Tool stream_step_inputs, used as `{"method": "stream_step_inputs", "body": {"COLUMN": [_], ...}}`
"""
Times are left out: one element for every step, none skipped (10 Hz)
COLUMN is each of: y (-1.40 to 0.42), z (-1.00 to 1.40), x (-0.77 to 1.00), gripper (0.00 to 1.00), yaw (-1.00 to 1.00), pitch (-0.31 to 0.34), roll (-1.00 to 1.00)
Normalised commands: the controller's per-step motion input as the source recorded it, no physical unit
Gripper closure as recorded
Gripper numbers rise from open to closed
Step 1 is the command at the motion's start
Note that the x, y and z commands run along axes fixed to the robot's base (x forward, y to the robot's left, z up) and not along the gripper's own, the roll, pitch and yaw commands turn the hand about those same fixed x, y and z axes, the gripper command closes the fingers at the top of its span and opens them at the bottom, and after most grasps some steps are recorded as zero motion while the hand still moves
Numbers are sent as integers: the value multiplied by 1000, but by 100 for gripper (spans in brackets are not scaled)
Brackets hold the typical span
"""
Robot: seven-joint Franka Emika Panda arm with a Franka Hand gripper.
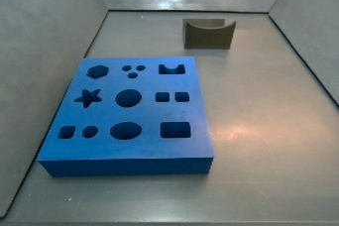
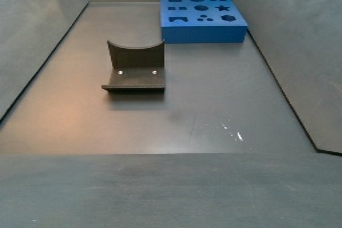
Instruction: Insert the double-square object.
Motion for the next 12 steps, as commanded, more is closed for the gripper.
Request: {"method": "stream_step_inputs", "body": {"y": [-223,-234,-283,-246,-226,0,0,0,-31,-89,-91,-91], "z": [-366,-391,-440,-483,-777,-1000,-1000,-991,-817,-706,-677,-683], "x": [0,0,0,-83,0,74,74,77,203,171,177,177], "gripper": [100,100,100,100,100,100,100,100,100,100,100,100], "yaw": [40,346,400,403,157,0,0,0,0,-37,-40,-11], "pitch": [-97,-281,-270,-231,-133,-44,0,3,0,0,0,-4], "roll": [291,309,296,320,217,80,17,23,41,56,64,83]}}
